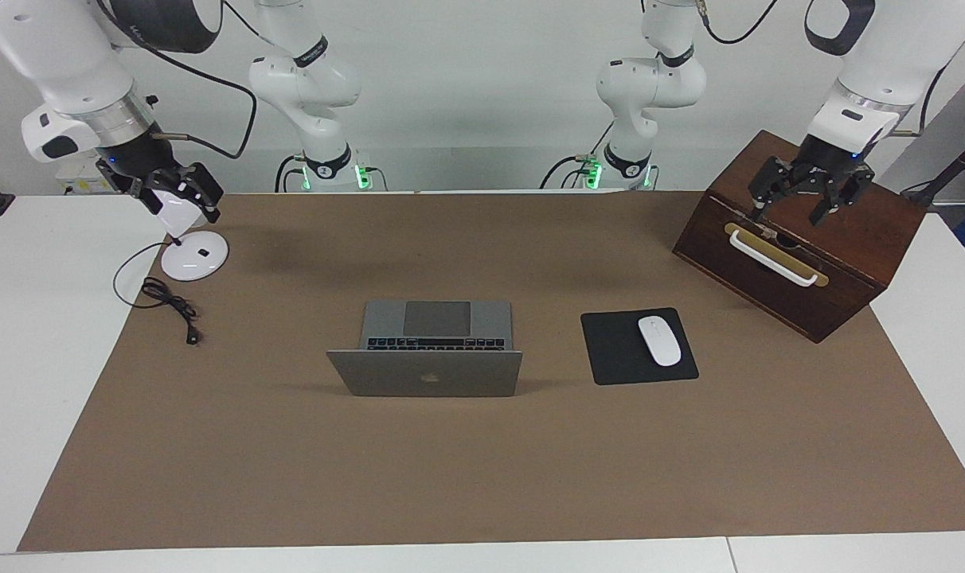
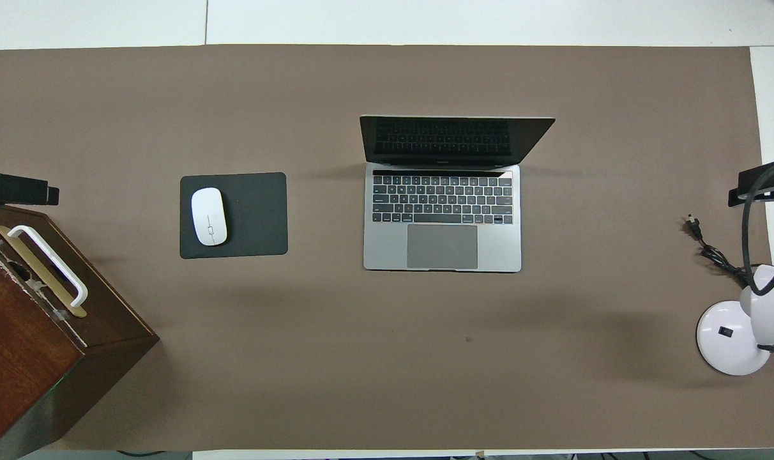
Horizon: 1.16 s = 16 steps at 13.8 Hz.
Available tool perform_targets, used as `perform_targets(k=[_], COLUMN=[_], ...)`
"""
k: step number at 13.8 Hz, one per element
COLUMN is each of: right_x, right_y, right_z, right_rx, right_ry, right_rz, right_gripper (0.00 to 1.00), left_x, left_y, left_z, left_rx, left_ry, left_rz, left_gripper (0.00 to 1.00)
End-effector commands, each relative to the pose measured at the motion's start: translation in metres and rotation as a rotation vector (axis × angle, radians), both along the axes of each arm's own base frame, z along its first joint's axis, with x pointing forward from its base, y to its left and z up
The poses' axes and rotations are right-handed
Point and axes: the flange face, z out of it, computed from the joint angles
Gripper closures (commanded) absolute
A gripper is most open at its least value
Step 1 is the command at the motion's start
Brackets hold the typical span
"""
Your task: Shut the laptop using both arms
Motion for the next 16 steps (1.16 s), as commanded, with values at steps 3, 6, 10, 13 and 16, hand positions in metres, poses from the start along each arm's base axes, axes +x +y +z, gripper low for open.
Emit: perform_targets(k=[3, 6, 10, 13, 16], right_x=[0.002, 0.004, 0.023, 0.051, 0.078], right_y=[-0.005, -0.009, -0.007, -0.005, 0.015], right_z=[0.002, 0.001, -0.011, -0.006, 0.006], right_rx=[0.02, 0.021, 0.015, 0.0, -0.008], right_ry=[-0.003, -0.011, -0.047, -0.149, -0.272], right_rz=[0.001, 0.001, 0.009, 0.018, 0.045], right_gripper=[0.0, 0.0, 0.0, 0.0, 0.0], left_x=[-0.01, -0.011, -0.012, -0.013, -0.018], left_y=[0.004, 0.004, 0.002, 0.001, 0.012], left_z=[-0.002, -0.003, -0.004, -0.004, -0.003], left_rx=[0.01, 0.01, 0.01, 0.01, 0.007], left_ry=[0.014, 0.026, 0.034, 0.039, 0.064], left_rz=[0.006, 0.004, -0.002, 0.0, 0.026], left_gripper=[0.0, 0.0, 0.0, 0.05, 1.0])
